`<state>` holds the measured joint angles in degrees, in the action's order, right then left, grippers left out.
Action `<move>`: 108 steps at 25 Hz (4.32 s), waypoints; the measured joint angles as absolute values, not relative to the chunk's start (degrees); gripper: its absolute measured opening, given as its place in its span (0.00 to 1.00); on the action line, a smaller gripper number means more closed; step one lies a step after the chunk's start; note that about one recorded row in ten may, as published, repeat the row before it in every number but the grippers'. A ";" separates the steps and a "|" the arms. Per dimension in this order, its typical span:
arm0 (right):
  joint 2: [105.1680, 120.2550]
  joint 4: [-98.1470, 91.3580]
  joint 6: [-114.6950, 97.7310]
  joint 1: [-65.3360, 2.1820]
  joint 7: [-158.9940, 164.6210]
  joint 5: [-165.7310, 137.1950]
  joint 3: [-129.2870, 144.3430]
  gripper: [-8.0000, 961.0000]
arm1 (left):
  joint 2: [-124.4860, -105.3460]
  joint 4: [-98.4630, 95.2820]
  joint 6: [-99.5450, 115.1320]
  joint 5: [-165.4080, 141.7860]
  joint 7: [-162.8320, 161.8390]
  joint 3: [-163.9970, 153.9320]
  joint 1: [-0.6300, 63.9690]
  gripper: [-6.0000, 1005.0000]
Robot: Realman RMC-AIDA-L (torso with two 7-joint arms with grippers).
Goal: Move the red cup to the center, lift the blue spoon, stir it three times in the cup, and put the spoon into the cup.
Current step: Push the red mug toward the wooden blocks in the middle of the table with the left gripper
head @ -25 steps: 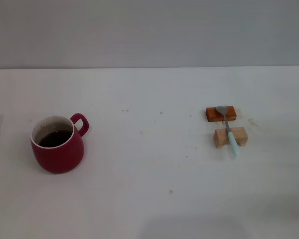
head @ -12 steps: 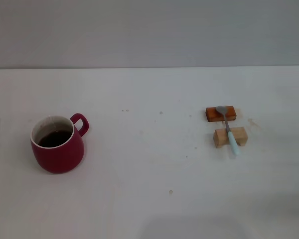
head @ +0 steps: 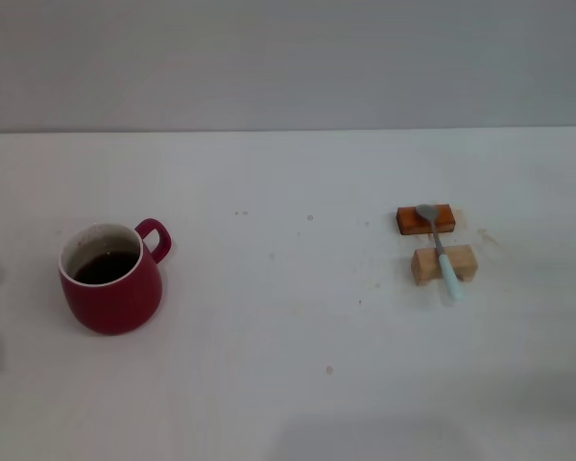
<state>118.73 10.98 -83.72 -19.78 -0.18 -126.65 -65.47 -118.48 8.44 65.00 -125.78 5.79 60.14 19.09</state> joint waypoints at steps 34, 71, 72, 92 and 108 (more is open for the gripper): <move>118.83 10.90 -84.01 -19.73 -0.18 -126.65 -65.56 0.76 | -118.74 10.08 63.97 -125.82 26.93 40.79 20.22 0.05; 118.73 10.89 -84.02 -20.07 -0.18 -126.64 -65.56 0.76 | -118.82 15.31 62.09 -125.86 27.05 30.35 23.04 0.05; 118.73 10.90 -84.02 -20.11 -0.18 -126.64 -65.56 0.76 | -118.82 15.50 62.07 -125.86 27.05 30.20 23.17 0.05; 118.73 10.90 -84.02 -20.21 -0.18 -126.64 -65.57 0.76 | -119.00 18.99 61.95 -125.86 27.45 26.91 24.35 0.05; 118.74 10.90 -84.02 -20.22 -0.18 -126.64 -65.56 0.76 | -119.10 22.43 58.98 -125.48 27.41 24.84 24.44 0.05</move>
<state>118.74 10.90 -84.02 -20.22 -0.18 -126.64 -65.56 -119.10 22.43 58.98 -125.48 27.41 24.84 24.44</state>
